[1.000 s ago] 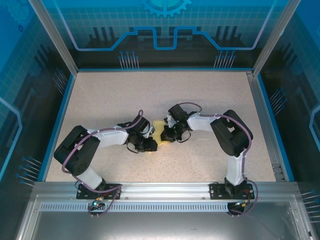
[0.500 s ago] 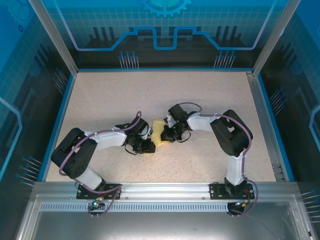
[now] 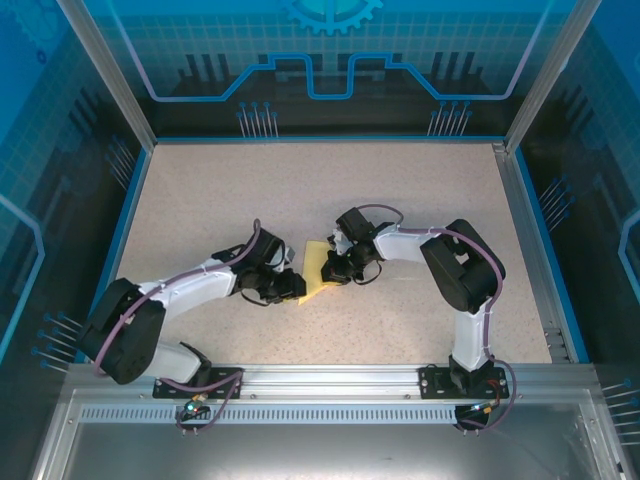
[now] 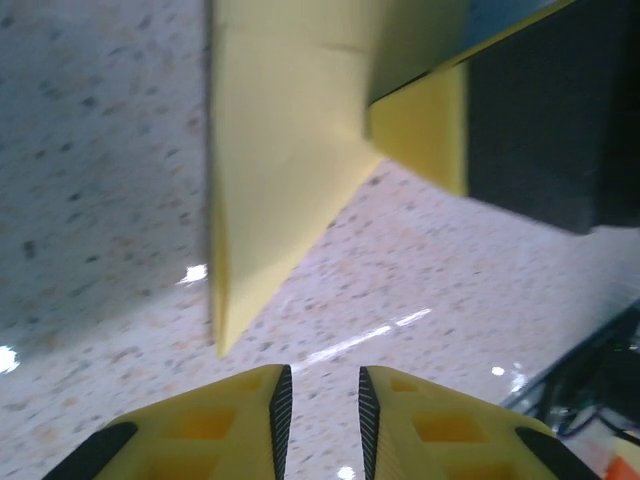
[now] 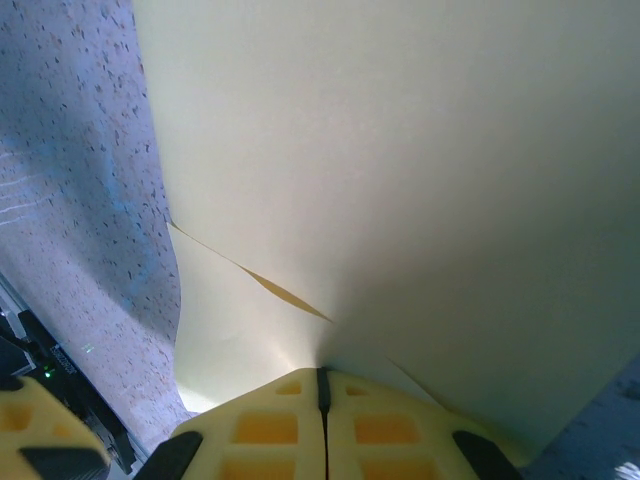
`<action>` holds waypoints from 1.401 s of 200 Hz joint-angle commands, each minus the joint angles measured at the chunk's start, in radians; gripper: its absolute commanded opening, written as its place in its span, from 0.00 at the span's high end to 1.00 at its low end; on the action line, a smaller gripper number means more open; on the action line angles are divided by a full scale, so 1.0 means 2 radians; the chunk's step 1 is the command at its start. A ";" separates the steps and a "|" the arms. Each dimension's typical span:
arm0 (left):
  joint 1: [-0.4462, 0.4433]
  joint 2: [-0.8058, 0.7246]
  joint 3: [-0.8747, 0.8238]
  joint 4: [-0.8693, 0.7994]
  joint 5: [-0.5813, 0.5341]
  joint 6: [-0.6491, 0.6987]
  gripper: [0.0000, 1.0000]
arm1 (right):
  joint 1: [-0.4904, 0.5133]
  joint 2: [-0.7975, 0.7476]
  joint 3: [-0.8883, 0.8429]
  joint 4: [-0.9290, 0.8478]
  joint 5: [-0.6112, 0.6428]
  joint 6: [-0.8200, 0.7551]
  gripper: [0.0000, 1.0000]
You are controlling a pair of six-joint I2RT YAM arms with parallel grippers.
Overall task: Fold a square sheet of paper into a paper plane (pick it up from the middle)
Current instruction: Third fold the triangle at the center of the table.
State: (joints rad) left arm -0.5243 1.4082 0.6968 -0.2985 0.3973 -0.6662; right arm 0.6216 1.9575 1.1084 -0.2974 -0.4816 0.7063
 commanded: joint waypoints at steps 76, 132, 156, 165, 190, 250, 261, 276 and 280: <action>0.005 0.110 0.023 0.045 -0.014 -0.045 0.77 | 0.003 0.030 -0.014 -0.047 0.074 -0.001 0.94; 0.004 0.134 -0.006 0.017 -0.051 -0.027 0.80 | 0.003 -0.022 -0.013 -0.002 0.051 0.006 0.91; 0.005 0.140 -0.017 0.027 -0.054 -0.032 0.81 | 0.004 -0.049 -0.021 0.025 0.027 0.011 0.90; 0.005 0.142 -0.019 0.028 -0.054 -0.032 0.82 | 0.007 -0.053 -0.025 0.038 0.018 0.014 0.91; 0.004 0.143 -0.016 0.029 -0.055 -0.029 0.82 | 0.023 -0.049 -0.024 0.060 -0.003 0.017 0.92; 0.004 0.141 -0.011 0.022 -0.058 -0.026 0.83 | 0.040 0.007 -0.034 0.081 0.021 0.046 0.94; 0.005 0.141 -0.011 0.019 -0.061 -0.024 0.83 | 0.037 0.012 -0.039 0.082 0.027 0.044 0.95; 0.005 0.142 -0.012 0.015 -0.064 -0.021 0.84 | 0.027 0.012 -0.048 0.091 0.027 0.046 0.95; 0.005 0.141 -0.013 0.015 -0.065 -0.021 0.84 | 0.024 0.011 -0.050 0.094 0.025 0.046 0.95</action>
State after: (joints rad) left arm -0.5205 1.6310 0.7166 -0.1715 0.3641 -0.7395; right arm 0.6903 1.9415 1.0508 -0.1326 -0.4629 0.7815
